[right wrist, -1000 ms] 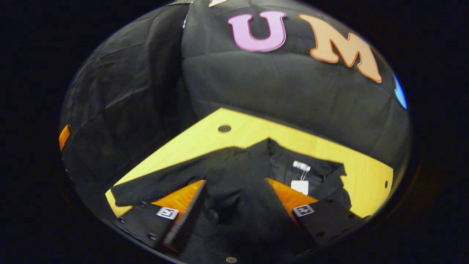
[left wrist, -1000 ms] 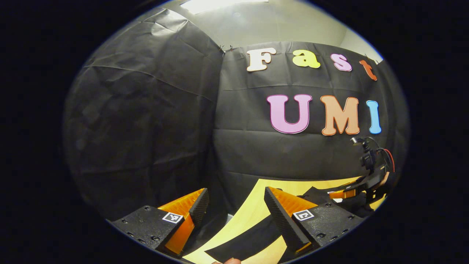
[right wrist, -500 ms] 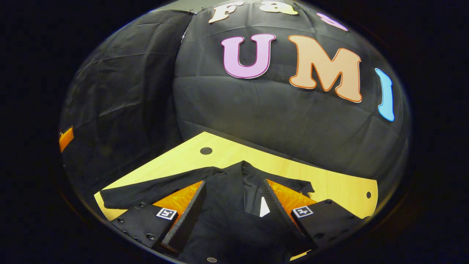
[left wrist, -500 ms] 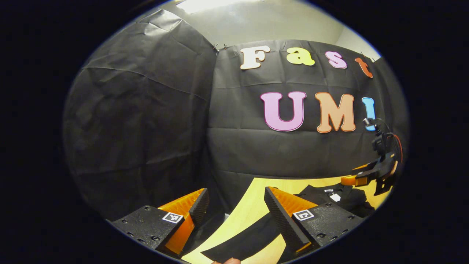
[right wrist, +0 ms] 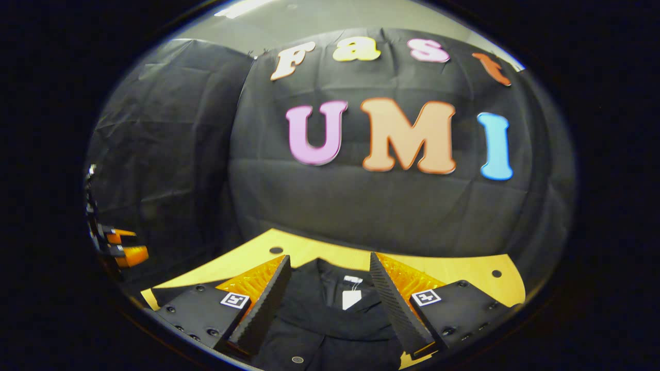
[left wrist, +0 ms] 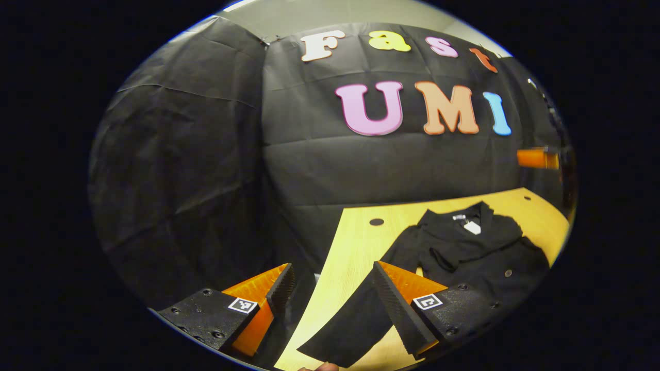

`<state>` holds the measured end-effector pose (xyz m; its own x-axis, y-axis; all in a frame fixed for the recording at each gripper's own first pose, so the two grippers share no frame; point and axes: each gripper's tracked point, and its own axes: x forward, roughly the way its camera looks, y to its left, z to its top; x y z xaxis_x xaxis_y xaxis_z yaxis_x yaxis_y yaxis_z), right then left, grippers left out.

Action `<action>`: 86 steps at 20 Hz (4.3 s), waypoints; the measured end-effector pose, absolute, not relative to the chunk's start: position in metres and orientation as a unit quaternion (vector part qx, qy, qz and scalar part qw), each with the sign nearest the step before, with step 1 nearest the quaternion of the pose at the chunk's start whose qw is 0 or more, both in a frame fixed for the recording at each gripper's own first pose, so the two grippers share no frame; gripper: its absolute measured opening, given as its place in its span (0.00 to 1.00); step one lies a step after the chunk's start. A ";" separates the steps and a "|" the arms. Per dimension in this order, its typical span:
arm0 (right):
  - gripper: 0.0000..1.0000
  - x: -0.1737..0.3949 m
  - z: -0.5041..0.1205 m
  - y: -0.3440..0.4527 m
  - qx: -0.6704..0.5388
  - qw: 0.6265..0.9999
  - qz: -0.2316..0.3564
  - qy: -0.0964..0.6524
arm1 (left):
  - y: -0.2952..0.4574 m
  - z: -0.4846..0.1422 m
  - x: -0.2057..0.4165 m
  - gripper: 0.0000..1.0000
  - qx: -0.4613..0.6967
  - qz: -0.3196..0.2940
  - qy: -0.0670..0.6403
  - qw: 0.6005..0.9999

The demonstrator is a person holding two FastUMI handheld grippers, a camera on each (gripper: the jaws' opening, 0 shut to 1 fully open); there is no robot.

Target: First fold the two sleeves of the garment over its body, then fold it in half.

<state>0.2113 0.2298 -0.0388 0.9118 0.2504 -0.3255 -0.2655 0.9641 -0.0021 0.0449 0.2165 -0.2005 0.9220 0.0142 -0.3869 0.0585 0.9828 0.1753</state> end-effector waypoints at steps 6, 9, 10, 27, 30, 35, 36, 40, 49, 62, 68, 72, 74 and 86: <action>0.96 0.175 0.011 0.199 -0.011 0.991 0.099 0.091 | 0.209 -0.287 0.030 0.94 0.091 -0.059 0.313 0.944; 0.97 0.159 -0.001 0.192 -0.012 0.988 0.095 0.119 | 0.212 -0.324 0.019 0.95 0.100 -0.085 0.377 0.917; 0.96 0.155 -0.006 0.191 -0.014 0.987 0.096 0.127 | 0.216 -0.330 0.017 0.95 0.109 -0.090 0.390 0.910; 0.97 0.135 -0.027 0.197 -0.029 0.980 0.102 0.168 | 0.213 -0.374 -0.011 0.89 0.071 -0.142 0.478 0.864; 0.97 0.134 -0.031 0.197 -0.029 0.980 0.100 0.169 | 0.199 -0.373 -0.014 0.53 0.066 -0.145 0.473 0.867; 0.97 0.132 -0.038 0.199 -0.026 0.980 0.097 0.175 | 0.196 -0.374 -0.008 0.00 0.045 -0.109 0.473 0.873; 0.97 0.130 -0.039 0.200 -0.024 0.979 0.097 0.178 | 0.195 -0.375 -0.009 0.00 0.046 -0.109 0.470 0.874; 0.97 0.126 -0.038 0.197 -0.028 0.979 0.095 0.180 | 0.187 -0.357 -0.001 0.00 0.043 -0.108 0.455 0.883; 0.97 0.133 -0.033 0.178 -0.022 0.978 0.104 0.179 | 0.138 -0.271 0.068 0.00 0.077 -0.125 0.373 0.916; 0.97 0.141 -0.033 0.095 0.005 0.982 0.063 0.178 | -0.002 -0.218 0.122 0.00 0.115 -0.221 0.317 0.915; 0.97 0.134 -0.038 0.042 0.014 0.982 0.030 0.185 | -0.081 -0.215 0.133 0.00 0.130 -0.272 0.308 0.902; 0.97 0.128 -0.049 0.010 0.024 0.980 0.010 0.197 | -0.142 -0.220 0.138 0.00 0.139 -0.311 0.304 0.890; 0.97 0.126 -0.055 -0.003 0.026 0.979 0.002 0.204 | -0.171 -0.224 0.139 0.00 0.143 -0.326 0.303 0.884; 0.97 0.131 -0.090 -0.059 0.030 0.969 -0.014 0.243 | -0.262 -0.279 0.169 0.00 0.204 -0.308 0.308 0.877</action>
